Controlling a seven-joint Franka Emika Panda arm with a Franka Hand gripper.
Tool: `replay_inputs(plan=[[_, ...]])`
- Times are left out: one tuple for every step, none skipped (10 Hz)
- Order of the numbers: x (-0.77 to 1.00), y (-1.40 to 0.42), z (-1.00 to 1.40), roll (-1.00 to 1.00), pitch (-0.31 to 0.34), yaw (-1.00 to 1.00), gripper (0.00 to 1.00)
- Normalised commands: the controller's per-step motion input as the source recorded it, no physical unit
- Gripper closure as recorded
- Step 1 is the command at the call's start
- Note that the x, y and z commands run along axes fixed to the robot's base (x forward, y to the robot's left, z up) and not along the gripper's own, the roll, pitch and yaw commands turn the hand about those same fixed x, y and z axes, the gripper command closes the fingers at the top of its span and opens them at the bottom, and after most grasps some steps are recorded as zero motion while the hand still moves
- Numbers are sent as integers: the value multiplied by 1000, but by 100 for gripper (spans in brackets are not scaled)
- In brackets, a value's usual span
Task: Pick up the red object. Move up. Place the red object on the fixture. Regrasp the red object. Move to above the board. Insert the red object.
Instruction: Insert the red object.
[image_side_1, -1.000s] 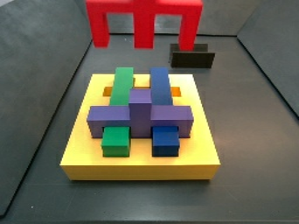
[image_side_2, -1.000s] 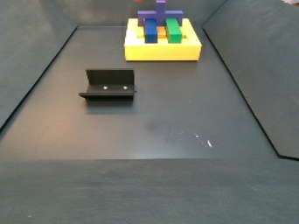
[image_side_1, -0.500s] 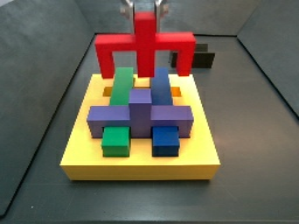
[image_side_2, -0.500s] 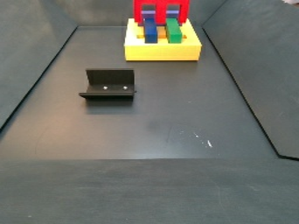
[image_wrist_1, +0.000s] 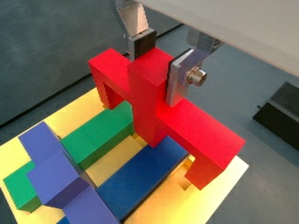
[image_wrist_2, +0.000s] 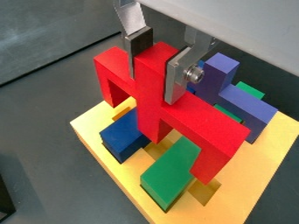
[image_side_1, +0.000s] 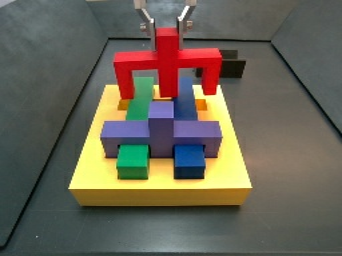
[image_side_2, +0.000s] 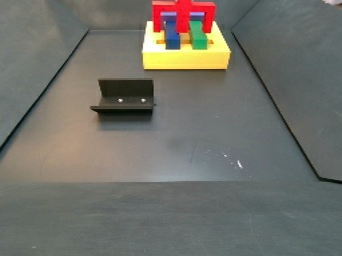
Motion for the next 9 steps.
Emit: replay_inputs(plan=[[-14, 14, 14, -113, 66, -126, 100], [-43, 0, 0, -51, 40, -171, 100], [-114, 0, 0, -14, 0, -169, 100], [-191, 6, 0, -3, 0, -160, 100], [-180, 14, 0, -36, 0, -129, 100], [-17, 0, 34, -31, 17, -100, 100], [0, 0, 0, -33, 20, -80, 100], [0, 0, 0, -46, 0, -66, 100], [17, 0, -114, -47, 0, -57, 100]])
